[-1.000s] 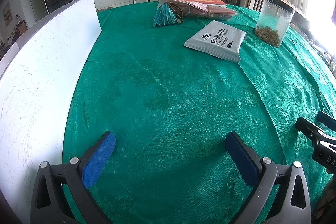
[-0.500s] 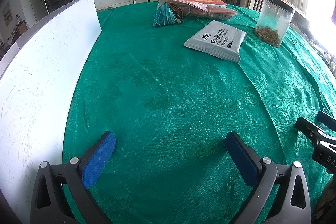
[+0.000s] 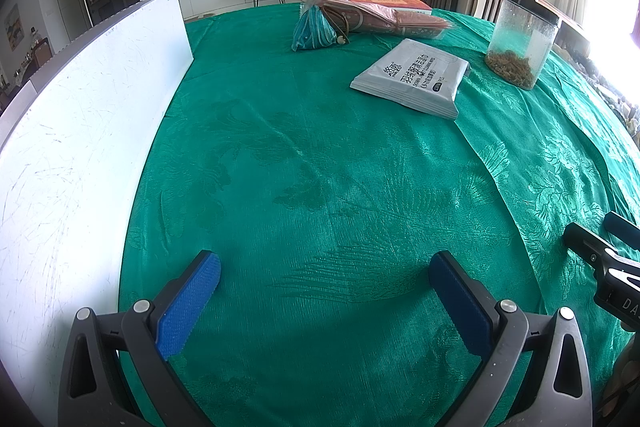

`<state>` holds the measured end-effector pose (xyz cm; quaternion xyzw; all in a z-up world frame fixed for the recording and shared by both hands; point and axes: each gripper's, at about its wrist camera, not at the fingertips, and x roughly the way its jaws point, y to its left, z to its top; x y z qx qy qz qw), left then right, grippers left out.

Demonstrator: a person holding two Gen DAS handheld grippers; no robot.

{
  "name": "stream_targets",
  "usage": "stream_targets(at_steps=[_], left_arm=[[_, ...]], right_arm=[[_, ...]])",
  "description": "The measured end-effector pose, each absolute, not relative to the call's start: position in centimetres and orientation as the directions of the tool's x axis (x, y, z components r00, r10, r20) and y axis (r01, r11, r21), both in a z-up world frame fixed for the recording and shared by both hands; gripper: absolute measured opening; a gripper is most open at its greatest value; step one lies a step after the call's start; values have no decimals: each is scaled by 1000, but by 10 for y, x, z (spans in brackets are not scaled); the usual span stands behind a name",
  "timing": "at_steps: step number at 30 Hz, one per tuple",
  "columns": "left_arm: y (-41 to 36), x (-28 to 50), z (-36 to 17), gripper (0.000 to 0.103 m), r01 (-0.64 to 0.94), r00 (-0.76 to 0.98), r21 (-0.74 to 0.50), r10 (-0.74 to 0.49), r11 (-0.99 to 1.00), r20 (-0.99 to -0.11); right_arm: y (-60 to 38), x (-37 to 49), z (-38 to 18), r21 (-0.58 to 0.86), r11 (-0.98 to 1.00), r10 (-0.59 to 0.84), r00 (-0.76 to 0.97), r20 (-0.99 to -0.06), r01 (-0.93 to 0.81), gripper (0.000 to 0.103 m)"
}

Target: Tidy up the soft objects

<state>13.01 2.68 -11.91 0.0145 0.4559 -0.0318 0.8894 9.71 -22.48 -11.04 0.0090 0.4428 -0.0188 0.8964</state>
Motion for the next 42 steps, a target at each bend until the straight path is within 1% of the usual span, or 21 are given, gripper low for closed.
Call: stream_targets(at_steps=[8,11,15,16,19,23,26,27,28,29,31,33,34,36,38,42], left_arm=[[29,128,-117,103,96,564,1,-53,995,-824],[33,120,-117,103,107,577,-3,-65,994,-814],[31,122,-117,103,105,579,-3,-64,994,-813],[31,122,-117,103,104,579,-3,-64,995,-813],[31,122,-117,103,104,579,-5,-65,995,-813],[31,122,-117,103,104,579,-5,-65,995,-813],[31,122,-117,103,104,580,-5,-65,995,-812],[31,123,-117,103,104,579,-5,-65,995,-813],[31,123,-117,103,104,579,-5,-65,995,-813],[31,123,-117,103,104,579,-5,-65,995,-813],[31,123,-117,103,104,579,-5,-65,995,-813],[31,123,-117,103,104,579,-5,-65,995,-813],[31,123,-117,103,104,579,-6,-65,995,-812],[31,123,-116,103,104,579,-5,-65,995,-813],[31,123,-117,103,104,579,-5,-65,995,-813],[31,123,-116,103,104,580,-4,-64,995,-812]], right_arm=[[-225,97,-111,2,999,-22,608,-794,39,88],[-225,98,-111,2,999,-21,608,-794,36,88],[-224,105,-109,10,999,-16,585,-811,41,90],[-222,112,-106,38,999,12,576,-817,33,90],[-210,151,-91,201,980,171,560,-811,-8,90],[-168,234,-79,277,960,254,499,-829,-29,89],[-145,293,-99,262,961,209,386,-899,91,89],[-139,302,-98,236,964,169,404,-899,122,94],[-132,309,-100,214,967,143,398,-906,139,93],[-123,314,-102,155,979,93,390,-916,131,95],[-103,311,-108,17,999,4,381,-924,31,95],[-105,293,-109,-1,999,16,442,-897,-40,91],[-111,281,-109,-2,999,23,466,-885,-53,85],[-128,254,-106,-15,997,23,503,-864,-72,71],[-155,225,-108,14,998,43,508,-860,-61,70],[-219,159,-105,33,999,34,549,-835,-12,70]])
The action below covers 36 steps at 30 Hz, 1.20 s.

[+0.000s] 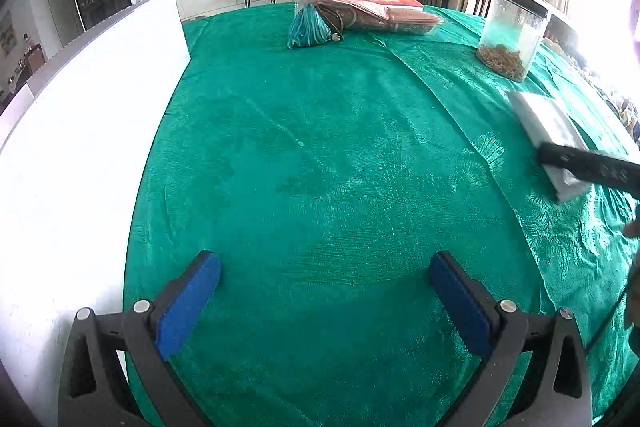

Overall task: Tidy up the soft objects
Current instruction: 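Grasp the white wipes packet with the right tool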

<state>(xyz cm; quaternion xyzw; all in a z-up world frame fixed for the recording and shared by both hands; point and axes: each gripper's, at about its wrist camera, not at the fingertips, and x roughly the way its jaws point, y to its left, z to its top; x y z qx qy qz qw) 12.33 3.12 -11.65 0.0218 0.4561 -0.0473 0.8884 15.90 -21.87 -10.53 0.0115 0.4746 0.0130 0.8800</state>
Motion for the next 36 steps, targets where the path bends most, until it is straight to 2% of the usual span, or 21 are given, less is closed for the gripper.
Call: stream_targets(at_steps=[6,10,33,36], left_arm=[[31,123,-117,103,103,580,-3,-63,995,-812],[31,124,-117,103,103,580,-4,-63,995,-812],[31,124,-117,103,101,578,-3,-61,995,-814],[29,141,-115,103,73,526,-7,-45,997,-850]], right_arm=[[-290,125,-103,11,992,-69,607,-792,127,72],[-290,131,-105,-6,992,-80,596,-799,125,85],[-296,129,-108,4,993,-67,598,-799,118,88],[-296,129,-108,4,993,-67,598,-799,118,88]])
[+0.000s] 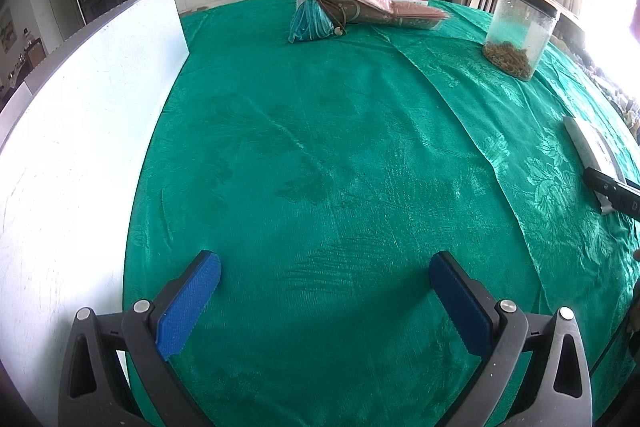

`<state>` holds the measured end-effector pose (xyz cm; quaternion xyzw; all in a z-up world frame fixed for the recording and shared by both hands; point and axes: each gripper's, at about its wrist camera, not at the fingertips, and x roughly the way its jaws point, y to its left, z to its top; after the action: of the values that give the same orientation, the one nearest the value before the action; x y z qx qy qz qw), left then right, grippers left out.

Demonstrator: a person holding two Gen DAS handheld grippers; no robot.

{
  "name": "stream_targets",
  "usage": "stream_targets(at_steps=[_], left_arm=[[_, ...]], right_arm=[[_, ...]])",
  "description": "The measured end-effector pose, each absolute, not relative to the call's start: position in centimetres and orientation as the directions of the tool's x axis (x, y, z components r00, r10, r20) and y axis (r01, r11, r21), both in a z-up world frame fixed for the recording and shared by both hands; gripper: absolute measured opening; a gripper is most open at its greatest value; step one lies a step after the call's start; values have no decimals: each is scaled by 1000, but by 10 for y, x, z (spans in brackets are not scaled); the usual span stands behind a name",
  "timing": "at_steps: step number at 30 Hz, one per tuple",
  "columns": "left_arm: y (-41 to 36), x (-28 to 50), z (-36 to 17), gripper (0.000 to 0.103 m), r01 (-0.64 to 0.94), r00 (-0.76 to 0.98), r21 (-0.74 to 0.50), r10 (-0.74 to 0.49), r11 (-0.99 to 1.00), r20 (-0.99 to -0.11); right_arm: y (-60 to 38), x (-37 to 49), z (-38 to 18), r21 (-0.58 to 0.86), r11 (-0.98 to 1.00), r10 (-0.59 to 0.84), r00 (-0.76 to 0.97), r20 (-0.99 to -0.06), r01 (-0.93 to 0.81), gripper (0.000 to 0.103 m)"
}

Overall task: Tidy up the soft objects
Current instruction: 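Grasp the white wipes packet with the right tool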

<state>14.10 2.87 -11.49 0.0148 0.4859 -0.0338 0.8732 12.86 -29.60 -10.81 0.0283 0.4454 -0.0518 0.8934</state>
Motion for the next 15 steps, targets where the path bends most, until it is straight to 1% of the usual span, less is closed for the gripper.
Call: stream_targets(at_steps=[2,5,7,9,15], left_arm=[[27,165,-113,103,29,490,-14,-26,999,-871],[29,208,-111,103,-18,504,-69,-50,997,-862],[32,243,-115,103,-38,508,-63,-35,997,-861],[31,275,-117,103,-26,517,-28,-10,999,-856],[23,345,-121,103,31,544,-2,-19,1000,-839]], right_arm=[[-296,129,-108,4,993,-68,598,-799,118,88],[-296,129,-108,4,993,-68,598,-799,118,88],[-296,129,-108,4,993,-67,598,-799,118,88],[-296,129,-108,4,993,-67,598,-799,118,88],[-295,130,-108,6,994,-64,597,-800,114,89]])
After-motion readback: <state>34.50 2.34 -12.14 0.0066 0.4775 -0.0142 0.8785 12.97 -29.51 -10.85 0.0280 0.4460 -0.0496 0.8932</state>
